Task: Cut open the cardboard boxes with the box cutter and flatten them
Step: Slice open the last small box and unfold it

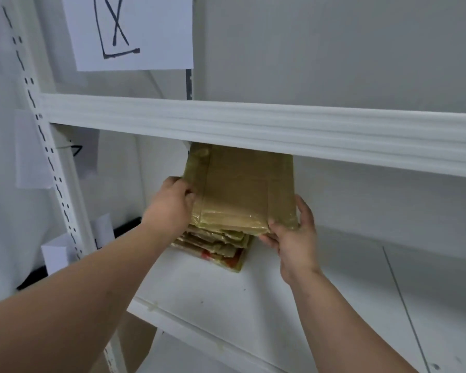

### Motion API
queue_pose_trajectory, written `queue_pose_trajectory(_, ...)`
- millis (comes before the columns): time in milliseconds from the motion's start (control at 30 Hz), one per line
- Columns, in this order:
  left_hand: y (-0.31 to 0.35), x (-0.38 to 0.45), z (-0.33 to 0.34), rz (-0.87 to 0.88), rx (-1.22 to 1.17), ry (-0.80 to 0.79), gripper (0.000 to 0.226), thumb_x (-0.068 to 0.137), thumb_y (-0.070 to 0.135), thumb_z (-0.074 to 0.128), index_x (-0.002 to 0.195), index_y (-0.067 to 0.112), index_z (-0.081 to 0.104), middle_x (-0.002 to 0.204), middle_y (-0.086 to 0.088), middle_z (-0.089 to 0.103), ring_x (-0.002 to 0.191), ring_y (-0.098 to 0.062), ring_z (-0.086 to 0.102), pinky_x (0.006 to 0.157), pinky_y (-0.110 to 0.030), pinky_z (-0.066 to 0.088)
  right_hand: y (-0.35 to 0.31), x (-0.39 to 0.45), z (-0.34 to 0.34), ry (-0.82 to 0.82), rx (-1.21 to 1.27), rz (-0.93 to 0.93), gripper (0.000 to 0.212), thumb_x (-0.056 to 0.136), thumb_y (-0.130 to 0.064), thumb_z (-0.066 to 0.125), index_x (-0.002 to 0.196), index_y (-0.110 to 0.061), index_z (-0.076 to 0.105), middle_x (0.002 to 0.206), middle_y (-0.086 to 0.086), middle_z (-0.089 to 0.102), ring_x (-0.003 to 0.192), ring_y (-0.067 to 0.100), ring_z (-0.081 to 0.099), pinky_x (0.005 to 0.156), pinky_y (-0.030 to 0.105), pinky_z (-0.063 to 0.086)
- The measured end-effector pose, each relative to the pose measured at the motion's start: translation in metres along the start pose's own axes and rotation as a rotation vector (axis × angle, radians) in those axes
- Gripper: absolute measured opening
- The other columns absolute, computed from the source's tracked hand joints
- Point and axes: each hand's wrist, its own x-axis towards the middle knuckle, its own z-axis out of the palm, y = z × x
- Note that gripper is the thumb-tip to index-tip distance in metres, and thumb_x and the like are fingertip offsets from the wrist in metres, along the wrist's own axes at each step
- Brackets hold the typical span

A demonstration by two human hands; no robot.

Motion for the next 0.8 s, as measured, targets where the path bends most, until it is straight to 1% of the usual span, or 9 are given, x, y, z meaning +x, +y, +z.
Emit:
queue_pose_trajectory(133,-0.006,0.029,-0.006,-0.025,0.067,-0.064,0.04,0.094,0.022,0.049,0.133,0.014,0.053,0.143,-0.008,0.037,0.117,-0.033,0.051,0.097,-0.036,0.04,0.001,0.029,0.026,-0.013,-0.135,-0.079,0.073,0.091,-0.004,0.067,0.143,-0.044,0.037,0.126,-0.007,0.06,0.099,0.013,0.067,0.076,0.029,0.06)
queue_pose_trajectory(200,-0.014,0.043,-0.006,-0.031,0.116,-0.114,0.053,0.087,0.023,0.058,0.138,0.015,0.048,0.148,-0.007,0.032,0.121,-0.034,0.05,0.096,-0.036,0.041,0.006,0.041,0.038,-0.006,-0.224,-0.101,0.069,0.091,-0.009,0.067,0.144,-0.043,0.038,0.119,-0.014,0.061,0.105,0.015,0.066,0.086,0.034,0.059)
queue_pose_trajectory(267,-0.029,0.058,-0.003,-0.013,0.149,-0.123,0.06,0.083,0.02,0.064,0.14,0.017,0.046,0.149,-0.007,0.031,0.121,-0.035,0.05,0.094,-0.034,0.042,0.011,0.052,0.049,0.01,-0.341,-0.115,0.065,0.091,-0.018,0.068,0.146,-0.04,0.039,0.134,-0.011,0.058,0.123,0.023,0.058,0.102,0.044,0.051)
queue_pose_trajectory(367,-0.052,0.09,0.004,0.047,0.169,-0.1,0.06,0.086,0.019,0.059,0.144,0.019,0.042,0.15,-0.007,0.033,0.127,-0.033,0.046,0.092,-0.032,0.042,0.017,0.067,0.066,0.026,-0.504,-0.121,0.066,0.094,-0.027,0.065,0.151,-0.033,0.033,0.154,-0.005,0.041,0.14,0.022,0.041,0.114,0.044,0.037)
queue_pose_trajectory(500,-0.076,0.123,0.017,0.035,0.201,-0.216,0.066,0.095,0.022,0.048,0.154,0.028,0.02,0.158,0.003,0.019,0.104,-0.024,0.059,0.075,-0.03,0.048,0.031,0.085,0.081,0.047,-0.743,-0.15,0.066,0.096,-0.038,0.06,0.154,-0.03,0.028,0.154,-0.004,0.04,0.14,0.025,0.041,0.116,0.046,0.033)
queue_pose_trajectory(567,-0.087,0.128,0.029,0.0,0.227,-0.261,0.064,0.099,0.027,0.044,0.156,0.03,0.013,0.162,0.006,0.012,0.113,-0.027,0.057,0.083,-0.035,0.047,0.039,0.091,0.085,0.073,-1.016,-0.106,0.064,0.097,-0.047,0.052,0.153,-0.029,0.028,0.15,-0.004,0.046,0.137,0.025,0.045,0.115,0.045,0.028)
queue_pose_trajectory(633,-0.095,0.13,0.041,0.063,0.39,-0.334,0.054,0.099,0.026,0.039,0.151,0.035,0.026,0.163,0.006,0.006,0.139,-0.031,0.031,0.106,-0.045,0.037,0.047,0.092,0.086,0.112,-1.322,-0.068,0.06,0.095,-0.056,0.043,0.149,-0.029,0.036,0.146,0.002,0.046,0.133,0.026,0.044,0.108,0.046,0.026)
queue_pose_trajectory(700,-0.099,0.13,0.052,0.122,0.456,-0.396,0.046,0.101,0.033,0.032,0.146,0.033,0.036,0.161,0.002,0.019,0.145,-0.029,0.019,0.114,-0.048,0.025,0.054,0.089,0.087,0.127,-1.502,-0.105,0.056,0.093,-0.059,0.04,0.14,-0.029,0.046,0.144,0.004,0.036,0.132,0.027,0.036,0.107,0.047,0.026)
queue_pose_trajectory(800,-0.101,0.13,0.064,0.154,0.429,-0.461,0.046,0.1,0.048,0.026,0.132,0.02,0.044,0.136,-0.006,0.052,0.127,-0.028,0.044,0.109,-0.046,0.033,0.062,0.088,0.091,0.038,-1.551,-0.215,0.049,0.098,-0.048,0.033,0.143,-0.031,0.041,0.155,-0.004,0.024,0.142,0.021,0.021,0.114,0.047,0.015)
